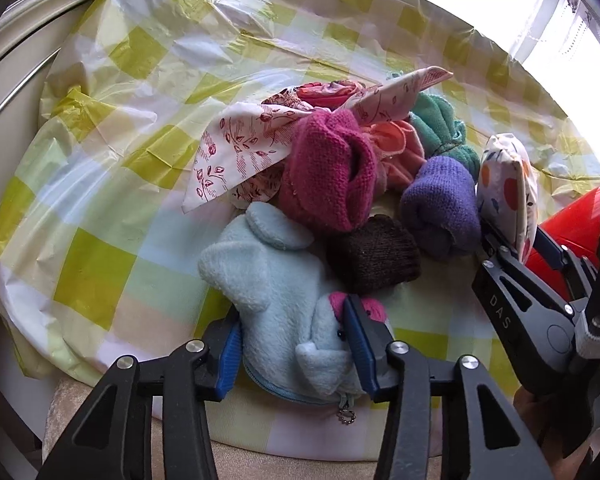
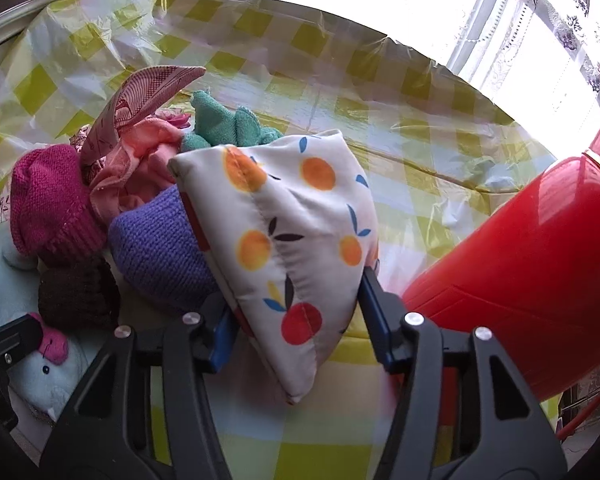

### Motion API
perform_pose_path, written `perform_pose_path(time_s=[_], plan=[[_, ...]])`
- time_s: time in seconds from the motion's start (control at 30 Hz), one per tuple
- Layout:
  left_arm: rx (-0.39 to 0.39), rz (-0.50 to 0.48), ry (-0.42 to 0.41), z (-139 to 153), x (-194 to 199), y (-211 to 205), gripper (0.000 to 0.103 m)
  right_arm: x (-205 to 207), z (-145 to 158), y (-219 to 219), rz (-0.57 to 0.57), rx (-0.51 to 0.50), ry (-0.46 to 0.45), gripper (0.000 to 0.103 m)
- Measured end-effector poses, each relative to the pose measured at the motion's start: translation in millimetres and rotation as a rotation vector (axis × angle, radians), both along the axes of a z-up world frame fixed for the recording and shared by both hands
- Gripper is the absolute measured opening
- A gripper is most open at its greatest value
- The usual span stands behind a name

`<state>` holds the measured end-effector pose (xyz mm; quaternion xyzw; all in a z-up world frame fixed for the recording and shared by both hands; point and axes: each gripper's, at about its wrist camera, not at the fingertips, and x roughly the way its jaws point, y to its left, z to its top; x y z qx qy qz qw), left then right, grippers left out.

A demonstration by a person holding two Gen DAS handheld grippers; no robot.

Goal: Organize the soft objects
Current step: 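Grasp the orange-dotted white pillow with the right tool while the left tool grasps the blue plush elephant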

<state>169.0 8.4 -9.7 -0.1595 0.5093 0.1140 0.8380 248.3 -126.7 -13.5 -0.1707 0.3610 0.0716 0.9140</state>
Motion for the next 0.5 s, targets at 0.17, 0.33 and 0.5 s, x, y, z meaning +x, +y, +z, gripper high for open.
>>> perform_pose_path(time_s=[0.17,0.33,0.5], plan=[[-0.039,0.008,-0.028,6.1,-9.5,5.3,0.037,-10.9,8.7,-15.0,0.001,0.096,0.012,0.053],[-0.078,0.009,-0.047,4.6,-19.8,15.0,0.033,-31.2,21.2,-25.1,-0.003,0.145,-0.006,0.052],[-0.103,0.013,-0.083,9.3,-32.5,20.3,0.019,-51.3,28.9,-33.4,-0.004,0.175,-0.004,0.053]])
